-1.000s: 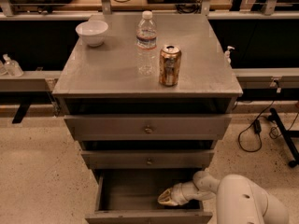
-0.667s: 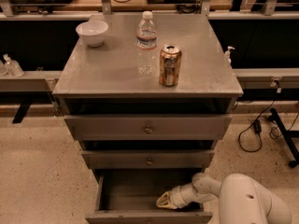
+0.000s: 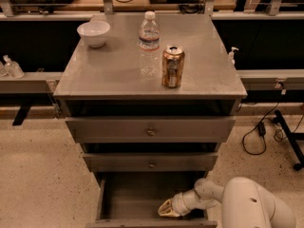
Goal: Open bottom drawer
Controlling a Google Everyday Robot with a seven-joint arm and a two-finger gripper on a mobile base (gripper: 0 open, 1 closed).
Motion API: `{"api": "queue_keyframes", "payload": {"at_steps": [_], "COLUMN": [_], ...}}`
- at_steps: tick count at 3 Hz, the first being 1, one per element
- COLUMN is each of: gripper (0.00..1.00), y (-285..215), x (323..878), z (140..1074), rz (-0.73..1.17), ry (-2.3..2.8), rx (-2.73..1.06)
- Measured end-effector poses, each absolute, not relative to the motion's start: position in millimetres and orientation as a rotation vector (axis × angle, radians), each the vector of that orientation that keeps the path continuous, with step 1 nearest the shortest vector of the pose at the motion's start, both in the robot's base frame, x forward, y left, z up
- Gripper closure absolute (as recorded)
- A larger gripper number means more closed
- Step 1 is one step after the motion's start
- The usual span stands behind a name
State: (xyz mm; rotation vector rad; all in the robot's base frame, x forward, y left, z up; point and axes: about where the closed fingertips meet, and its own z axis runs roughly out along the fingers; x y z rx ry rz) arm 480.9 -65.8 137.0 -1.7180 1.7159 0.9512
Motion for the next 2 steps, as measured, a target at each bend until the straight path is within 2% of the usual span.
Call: {"api": "queue_keyframes", "payload": {"at_steps": [1,2], "gripper": [1.0,1.0], "y": [-53.6,-54.1], "x": [452.5,454.5], "z": [140.7,140.7], "rz": [1.086,1.086], "ry": [1.686,1.686], "rx": [-1.711,-1.711]}}
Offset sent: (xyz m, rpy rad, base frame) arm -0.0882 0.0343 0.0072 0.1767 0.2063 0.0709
